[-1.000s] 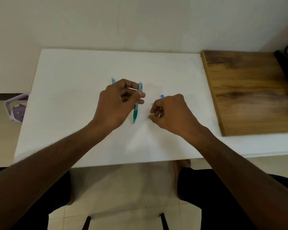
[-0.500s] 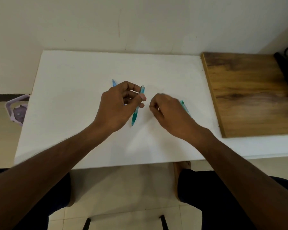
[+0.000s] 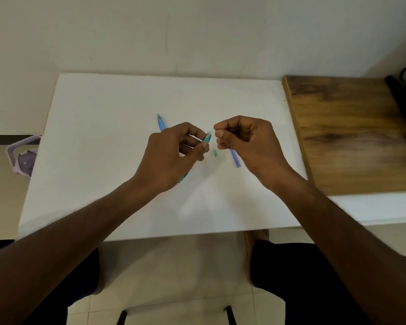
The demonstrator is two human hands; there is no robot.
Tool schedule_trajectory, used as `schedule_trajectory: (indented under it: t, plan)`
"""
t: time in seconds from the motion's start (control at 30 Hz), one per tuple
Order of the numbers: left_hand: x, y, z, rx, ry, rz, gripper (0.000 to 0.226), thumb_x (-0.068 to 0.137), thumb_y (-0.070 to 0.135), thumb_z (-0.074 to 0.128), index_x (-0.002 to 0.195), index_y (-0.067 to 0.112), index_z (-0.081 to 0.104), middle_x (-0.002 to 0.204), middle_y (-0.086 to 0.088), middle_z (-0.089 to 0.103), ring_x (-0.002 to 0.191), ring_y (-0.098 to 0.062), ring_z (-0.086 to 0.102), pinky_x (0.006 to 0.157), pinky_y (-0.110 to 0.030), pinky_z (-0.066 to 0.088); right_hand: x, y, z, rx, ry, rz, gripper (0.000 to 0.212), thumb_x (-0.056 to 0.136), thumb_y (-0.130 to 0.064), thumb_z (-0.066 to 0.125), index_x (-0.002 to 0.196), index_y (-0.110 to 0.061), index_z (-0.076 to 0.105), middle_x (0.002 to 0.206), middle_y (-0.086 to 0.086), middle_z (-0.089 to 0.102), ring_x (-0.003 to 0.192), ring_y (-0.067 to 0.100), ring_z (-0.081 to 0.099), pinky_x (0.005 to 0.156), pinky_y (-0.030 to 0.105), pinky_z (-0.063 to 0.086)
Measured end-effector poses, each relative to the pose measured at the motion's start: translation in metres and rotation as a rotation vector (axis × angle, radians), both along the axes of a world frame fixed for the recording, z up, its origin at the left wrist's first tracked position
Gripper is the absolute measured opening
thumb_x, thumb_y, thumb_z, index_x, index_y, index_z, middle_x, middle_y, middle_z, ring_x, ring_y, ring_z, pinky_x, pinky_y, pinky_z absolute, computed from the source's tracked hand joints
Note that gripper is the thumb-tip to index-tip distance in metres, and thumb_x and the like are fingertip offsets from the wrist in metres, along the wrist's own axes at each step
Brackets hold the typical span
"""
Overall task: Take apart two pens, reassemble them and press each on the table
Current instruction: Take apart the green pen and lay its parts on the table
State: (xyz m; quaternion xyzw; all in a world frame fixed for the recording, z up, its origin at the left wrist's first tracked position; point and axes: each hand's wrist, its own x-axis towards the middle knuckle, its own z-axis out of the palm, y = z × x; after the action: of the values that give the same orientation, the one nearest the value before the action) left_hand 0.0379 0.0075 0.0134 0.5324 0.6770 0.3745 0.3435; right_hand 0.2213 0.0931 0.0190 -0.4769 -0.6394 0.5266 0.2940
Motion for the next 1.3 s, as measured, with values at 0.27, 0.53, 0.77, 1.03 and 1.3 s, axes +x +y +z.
schedule_trajectory:
  t: [0.27,0.53,0.77,1.03,1.3]
  plan:
    - [-0.002,0.001,-0.004,0.017,0.059,-0.035,0.020,0.096,0.033,0.077,0.110,0.020,0.074,0.091,0.011,0.081,0.079,0.003,0.077,0.077,-0.007,0.054,-0.003,0.001,-0.005,-0.005,-0.022,0.024,0.012,0.099,-0.012,0.071,0.106,-0.015,0.080,0.094,-0.007,0.080,0.084,0.017,0.077,0.076,0.023,0.062]
    - [-0.003,0.001,-0.008,0.047,0.078,-0.047,0.016,0.095,0.032,0.079,0.107,0.022,0.074,0.087,0.015,0.079,0.077,0.006,0.075,0.074,-0.002,0.049,0.000,0.002,-0.005,-0.003,-0.060,0.085,0.014,0.100,-0.014,0.070,0.110,-0.009,0.078,0.098,0.006,0.080,0.087,0.022,0.078,0.084,0.031,0.065]
    - [-0.004,0.000,-0.011,0.047,0.136,-0.086,0.013,0.094,0.029,0.081,0.104,0.022,0.077,0.091,0.014,0.079,0.080,0.005,0.076,0.074,-0.006,0.052,0.005,0.004,-0.002,0.230,-0.275,0.191,0.007,0.097,-0.015,0.075,0.101,-0.018,0.081,0.084,-0.014,0.077,0.077,0.004,0.075,0.075,0.015,0.059]
    - [-0.007,0.001,-0.009,0.058,0.203,-0.091,0.014,0.091,0.031,0.083,0.103,0.025,0.079,0.084,0.019,0.075,0.078,0.000,0.076,0.076,-0.007,0.054,0.007,0.010,-0.004,0.070,-0.216,0.227,0.008,0.093,-0.016,0.080,0.100,-0.017,0.083,0.081,-0.005,0.081,0.076,0.012,0.079,0.075,0.017,0.060]
    - [-0.009,-0.002,-0.011,0.040,0.077,-0.036,0.016,0.091,0.036,0.083,0.103,0.026,0.078,0.084,0.020,0.077,0.073,0.006,0.075,0.074,-0.005,0.052,0.002,0.010,-0.001,-0.068,-0.062,0.173,0.019,0.094,-0.022,0.079,0.112,-0.019,0.081,0.093,0.007,0.083,0.087,0.025,0.080,0.086,0.064,0.061]
